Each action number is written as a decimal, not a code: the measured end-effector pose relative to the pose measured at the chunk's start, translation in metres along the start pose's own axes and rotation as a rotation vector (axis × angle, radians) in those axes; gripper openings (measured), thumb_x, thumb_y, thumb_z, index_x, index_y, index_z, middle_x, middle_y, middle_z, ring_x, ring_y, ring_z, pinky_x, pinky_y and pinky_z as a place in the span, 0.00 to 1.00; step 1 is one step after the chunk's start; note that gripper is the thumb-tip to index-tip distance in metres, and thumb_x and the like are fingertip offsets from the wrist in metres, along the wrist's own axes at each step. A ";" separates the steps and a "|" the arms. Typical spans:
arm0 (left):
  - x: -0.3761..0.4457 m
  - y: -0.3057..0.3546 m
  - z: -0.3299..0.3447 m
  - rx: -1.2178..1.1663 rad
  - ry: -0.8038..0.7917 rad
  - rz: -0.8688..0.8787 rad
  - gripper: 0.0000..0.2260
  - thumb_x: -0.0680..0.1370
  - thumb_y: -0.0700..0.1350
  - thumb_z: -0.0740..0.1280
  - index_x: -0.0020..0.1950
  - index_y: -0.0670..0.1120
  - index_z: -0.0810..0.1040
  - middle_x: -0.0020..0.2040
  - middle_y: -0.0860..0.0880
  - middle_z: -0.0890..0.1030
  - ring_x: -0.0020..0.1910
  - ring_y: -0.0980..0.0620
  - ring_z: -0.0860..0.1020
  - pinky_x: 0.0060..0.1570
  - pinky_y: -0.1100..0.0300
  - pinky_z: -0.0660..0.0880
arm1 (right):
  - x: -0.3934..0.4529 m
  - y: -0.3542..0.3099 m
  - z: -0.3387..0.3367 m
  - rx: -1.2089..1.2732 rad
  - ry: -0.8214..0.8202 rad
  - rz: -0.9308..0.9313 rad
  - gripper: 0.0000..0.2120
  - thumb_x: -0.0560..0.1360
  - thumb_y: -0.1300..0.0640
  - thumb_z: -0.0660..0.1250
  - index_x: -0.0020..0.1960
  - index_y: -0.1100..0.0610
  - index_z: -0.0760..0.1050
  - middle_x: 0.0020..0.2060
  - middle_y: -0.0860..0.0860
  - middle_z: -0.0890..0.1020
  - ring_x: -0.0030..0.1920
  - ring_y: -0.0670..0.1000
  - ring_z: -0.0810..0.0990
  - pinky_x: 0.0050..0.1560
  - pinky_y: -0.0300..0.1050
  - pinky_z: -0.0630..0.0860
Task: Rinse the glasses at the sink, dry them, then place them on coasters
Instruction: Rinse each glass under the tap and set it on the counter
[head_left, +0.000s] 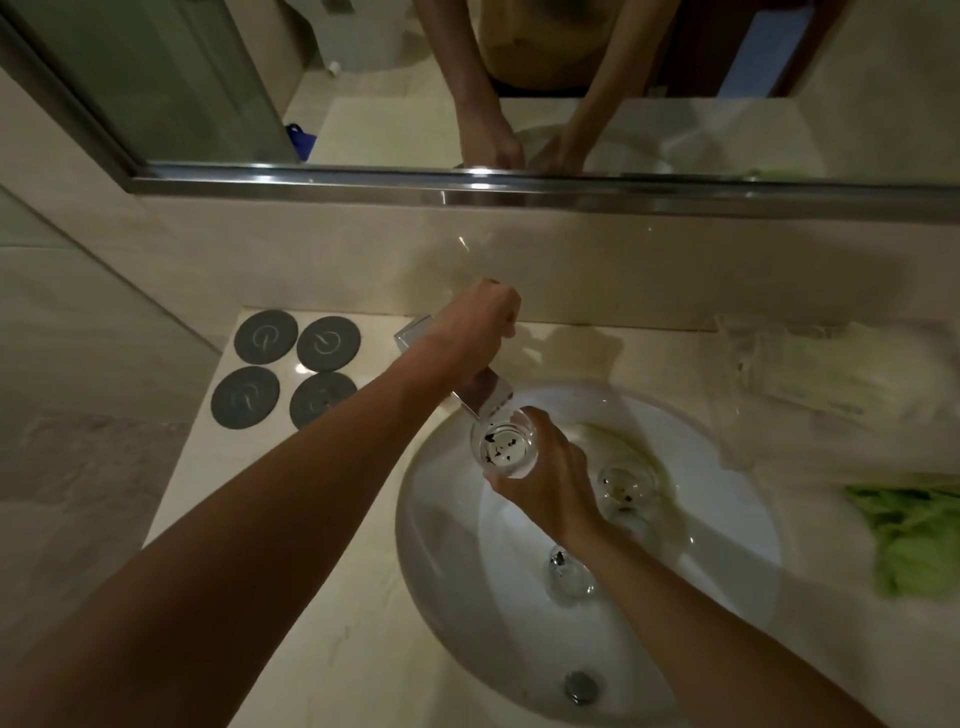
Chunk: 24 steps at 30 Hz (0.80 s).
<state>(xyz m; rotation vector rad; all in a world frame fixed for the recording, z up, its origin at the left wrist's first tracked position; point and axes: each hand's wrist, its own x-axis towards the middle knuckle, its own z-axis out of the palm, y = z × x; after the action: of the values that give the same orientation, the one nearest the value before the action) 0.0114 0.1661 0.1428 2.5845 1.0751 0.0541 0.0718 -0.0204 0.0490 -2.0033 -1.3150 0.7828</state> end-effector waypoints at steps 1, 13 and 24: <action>0.002 0.000 0.002 -0.014 0.020 -0.005 0.04 0.78 0.34 0.68 0.43 0.38 0.79 0.47 0.40 0.79 0.44 0.44 0.78 0.47 0.49 0.77 | 0.001 -0.002 0.002 0.003 -0.006 0.008 0.35 0.66 0.48 0.78 0.68 0.52 0.68 0.61 0.47 0.79 0.61 0.47 0.77 0.51 0.18 0.58; -0.087 0.029 -0.005 -0.387 0.546 -0.084 0.08 0.79 0.38 0.66 0.40 0.44 0.74 0.36 0.53 0.74 0.34 0.60 0.72 0.37 0.70 0.68 | 0.001 -0.001 0.006 -0.009 0.001 0.029 0.37 0.65 0.44 0.78 0.70 0.52 0.68 0.62 0.48 0.78 0.62 0.49 0.76 0.56 0.39 0.70; -0.131 0.007 0.077 -1.013 -0.242 -0.788 0.20 0.75 0.50 0.75 0.60 0.45 0.72 0.48 0.45 0.81 0.40 0.48 0.83 0.45 0.50 0.83 | -0.002 -0.001 -0.005 -0.183 -0.008 -0.002 0.42 0.65 0.48 0.81 0.72 0.53 0.65 0.66 0.51 0.76 0.65 0.53 0.76 0.61 0.58 0.75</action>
<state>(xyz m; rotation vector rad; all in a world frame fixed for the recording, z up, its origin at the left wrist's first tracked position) -0.0647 0.0475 0.0850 1.1664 1.3971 0.0665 0.0747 -0.0226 0.0535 -2.1418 -1.4379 0.6910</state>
